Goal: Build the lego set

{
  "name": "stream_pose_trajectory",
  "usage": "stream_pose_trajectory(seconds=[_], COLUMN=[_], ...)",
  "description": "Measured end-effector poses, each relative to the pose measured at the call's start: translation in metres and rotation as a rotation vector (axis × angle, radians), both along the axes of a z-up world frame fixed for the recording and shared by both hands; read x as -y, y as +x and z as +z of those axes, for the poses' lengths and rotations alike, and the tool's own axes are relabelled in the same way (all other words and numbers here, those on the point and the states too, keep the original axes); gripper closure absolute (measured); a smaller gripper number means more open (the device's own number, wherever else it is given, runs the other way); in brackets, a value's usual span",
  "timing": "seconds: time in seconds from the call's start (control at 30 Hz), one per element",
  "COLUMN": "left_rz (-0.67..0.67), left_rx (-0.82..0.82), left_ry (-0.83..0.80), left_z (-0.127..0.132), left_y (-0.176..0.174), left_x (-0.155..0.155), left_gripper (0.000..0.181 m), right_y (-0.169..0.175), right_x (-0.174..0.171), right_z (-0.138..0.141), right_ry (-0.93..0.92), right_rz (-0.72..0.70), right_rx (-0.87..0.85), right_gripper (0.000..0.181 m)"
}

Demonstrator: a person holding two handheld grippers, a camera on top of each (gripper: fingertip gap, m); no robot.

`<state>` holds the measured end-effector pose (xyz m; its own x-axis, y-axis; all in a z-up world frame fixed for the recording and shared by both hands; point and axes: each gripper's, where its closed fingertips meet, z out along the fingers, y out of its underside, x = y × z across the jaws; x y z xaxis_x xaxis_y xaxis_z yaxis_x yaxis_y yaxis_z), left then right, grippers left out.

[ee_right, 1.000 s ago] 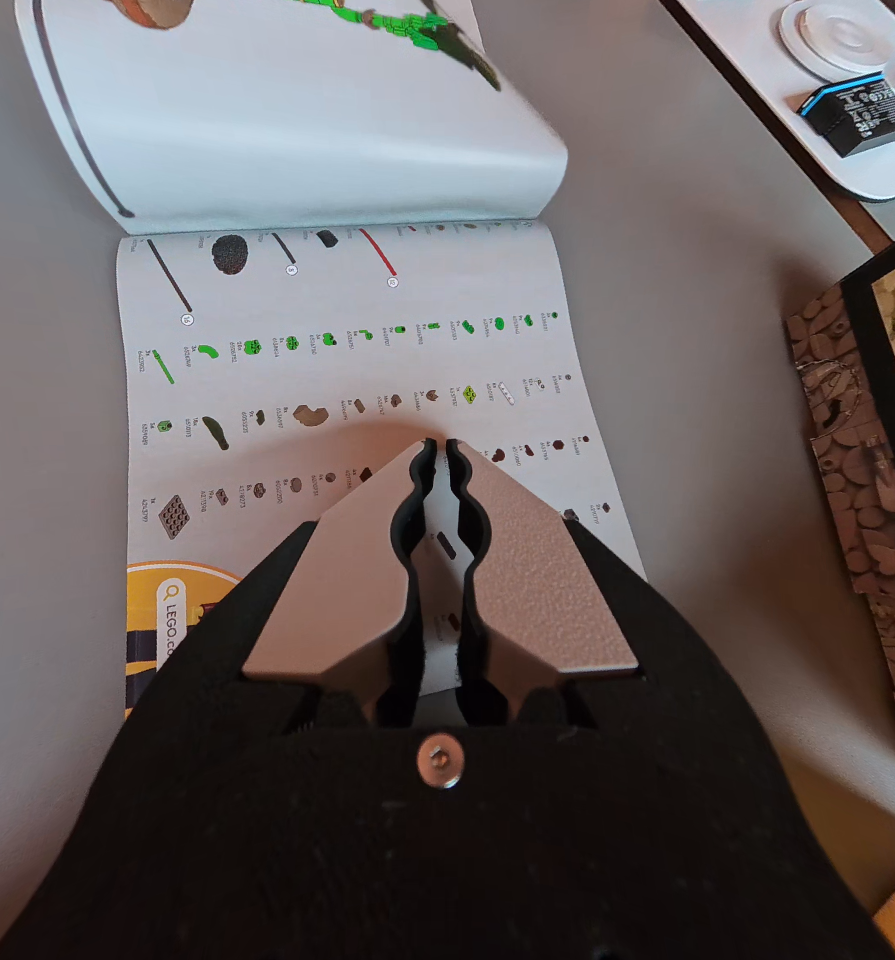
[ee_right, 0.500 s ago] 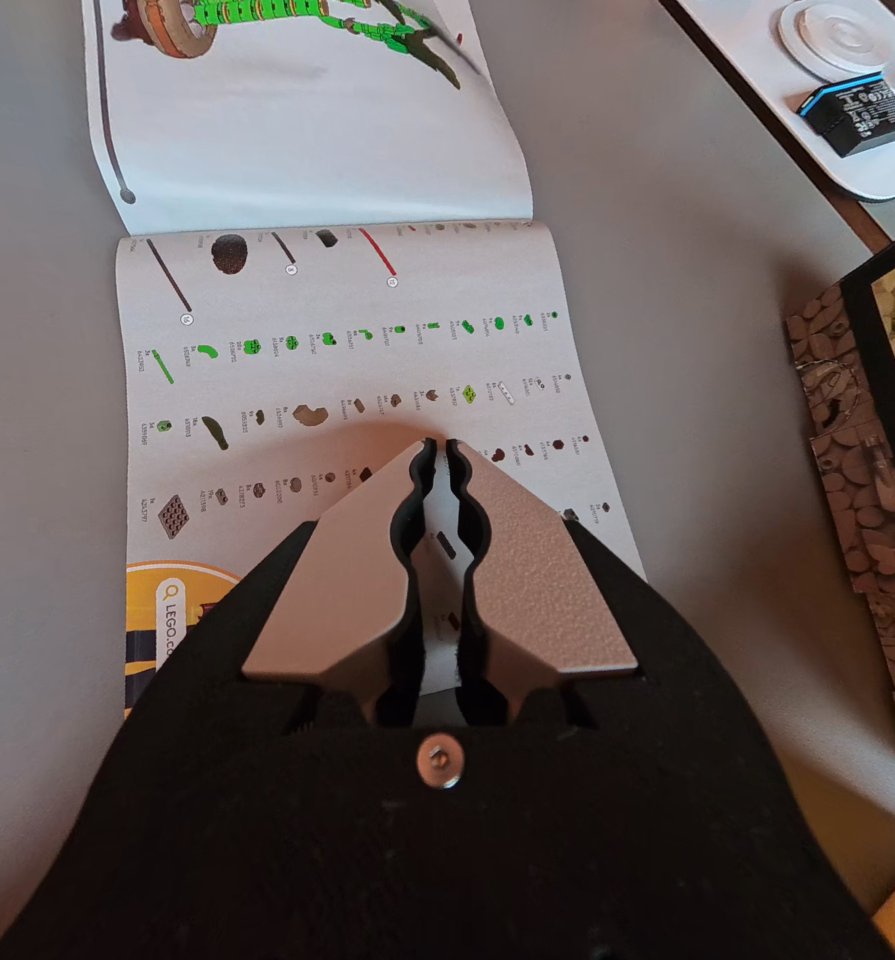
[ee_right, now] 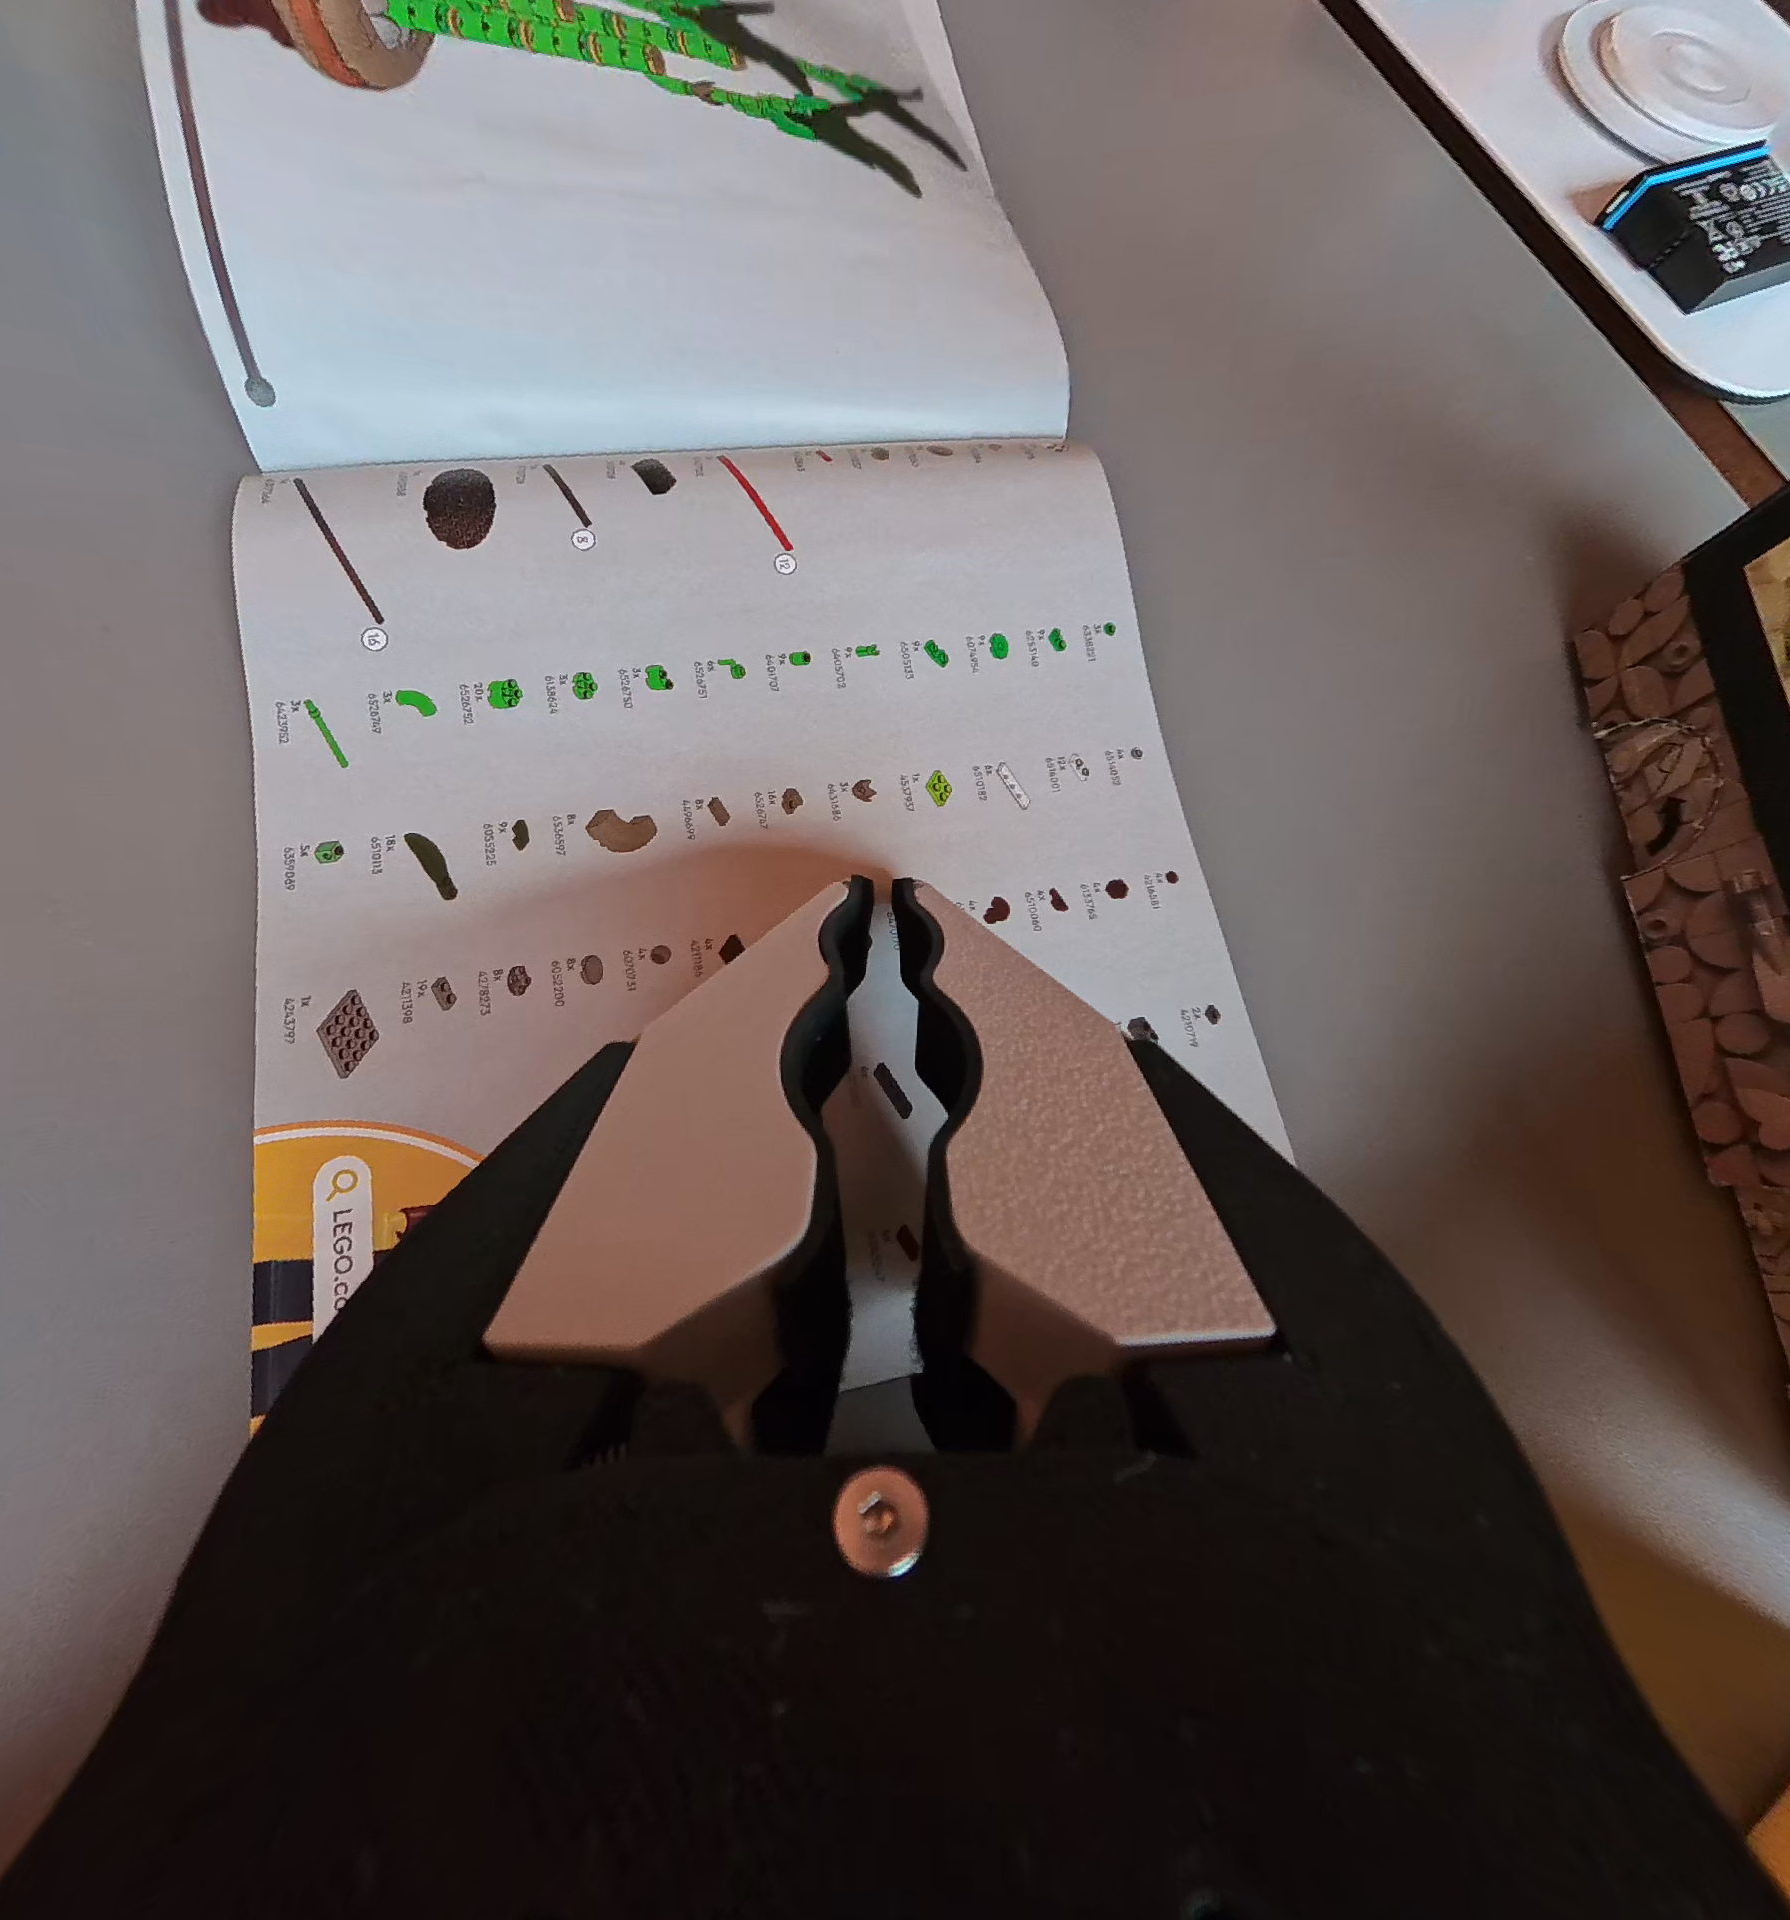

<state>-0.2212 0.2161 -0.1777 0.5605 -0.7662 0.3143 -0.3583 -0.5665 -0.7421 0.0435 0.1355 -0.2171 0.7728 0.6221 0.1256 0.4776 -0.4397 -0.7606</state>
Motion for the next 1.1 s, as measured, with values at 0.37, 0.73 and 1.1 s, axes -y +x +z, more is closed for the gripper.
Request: stream_pose_trajectory(seconds=[0.37,0.73,1.1], left_rz=[0.068,-0.054,-0.004], left_rx=[-0.090,-0.254,-0.362], left_ry=[0.188,0.280,0.234], left_z=[0.011,-0.018,-0.041], left_y=[-0.019,0.005,-0.009], left_x=[-0.019,-0.010,-0.024], left_gripper=[0.181,0.181,0.181], right_y=[0.000,0.000,0.000], right_x=[0.000,0.000,0.000], right_z=[0.000,0.000,0.000], right_ry=[0.003,0.006,0.009], right_rz=[0.000,0.001,0.001], right_rx=[0.004,0.008,0.011], right_gripper=[0.177,0.177,0.177])
